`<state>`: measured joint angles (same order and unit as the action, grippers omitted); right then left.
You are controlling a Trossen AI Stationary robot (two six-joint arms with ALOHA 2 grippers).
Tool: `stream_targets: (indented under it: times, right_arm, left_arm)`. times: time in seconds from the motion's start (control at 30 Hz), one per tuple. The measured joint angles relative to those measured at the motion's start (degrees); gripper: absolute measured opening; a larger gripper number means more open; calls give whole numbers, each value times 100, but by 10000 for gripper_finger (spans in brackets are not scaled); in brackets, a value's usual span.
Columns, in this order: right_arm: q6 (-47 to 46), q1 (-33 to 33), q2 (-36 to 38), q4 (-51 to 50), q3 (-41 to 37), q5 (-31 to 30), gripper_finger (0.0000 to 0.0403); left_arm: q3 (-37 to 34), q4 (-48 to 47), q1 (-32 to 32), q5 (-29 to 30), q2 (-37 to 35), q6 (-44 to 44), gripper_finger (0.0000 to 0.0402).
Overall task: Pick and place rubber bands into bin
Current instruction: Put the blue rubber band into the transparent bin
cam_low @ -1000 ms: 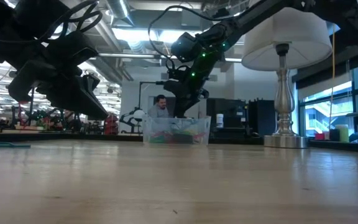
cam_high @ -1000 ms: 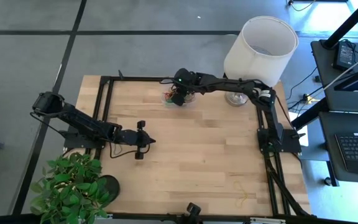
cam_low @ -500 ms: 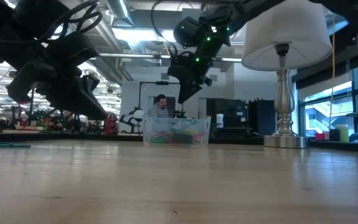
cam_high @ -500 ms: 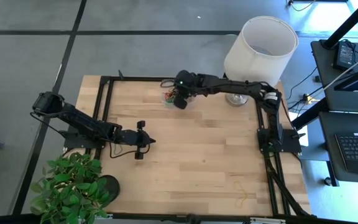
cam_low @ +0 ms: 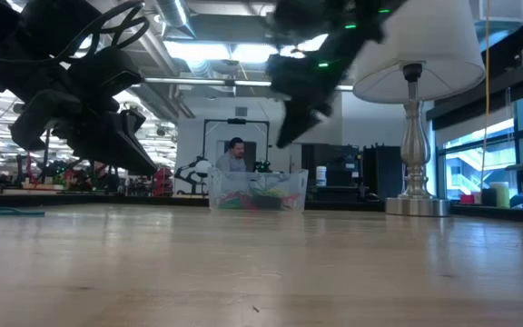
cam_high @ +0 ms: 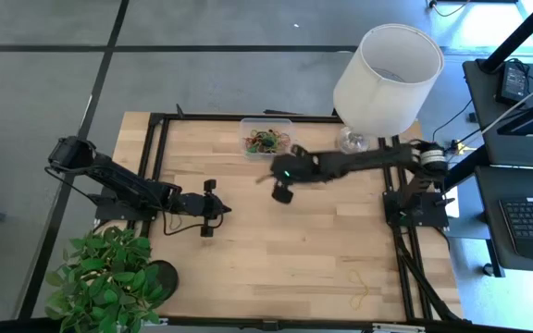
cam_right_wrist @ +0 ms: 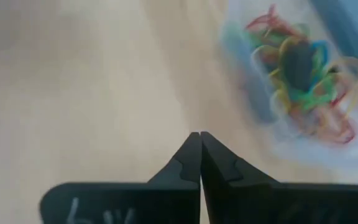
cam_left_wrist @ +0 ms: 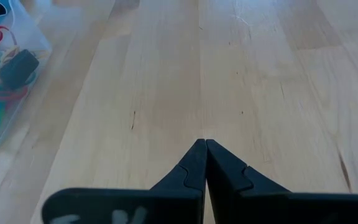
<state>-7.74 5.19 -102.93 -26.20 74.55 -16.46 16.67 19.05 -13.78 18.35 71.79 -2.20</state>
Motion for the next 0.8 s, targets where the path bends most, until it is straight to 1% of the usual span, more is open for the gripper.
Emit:
stream_targets:
  times: [0.1,0.17,0.27,0.4,0.5,0.63,0.8]
  right_arm:
    - [-440,-436,602,586,-1003,-17,4]
    - [-785,-747,1013,1007,-1654,-2,4]
    - [-1208,-1187,1540,1610,-2547,-5,4]
    - [-1463,-1635,2022,2086,-3423,-171,4]
    - [-1410,-1746,2207,2217,-3747,-174,4]
    - [-1447,-1741,2353,2193,-3832,-196,5]
    - [-1404,-1745,2368,2209,-3813,-193,5]
  left_arm:
    - [2,-6,0,19,-2,109,5]
    - [81,-246,0,177,0,249,3]
    - [443,-1205,2,441,0,181,2]
    - [1302,-2877,7,468,0,153,3]
    - [1934,-3766,7,510,0,151,2]
    - [2625,-4880,10,510,-2,4,10]
    - [3144,-6038,32,391,-2,-480,53]
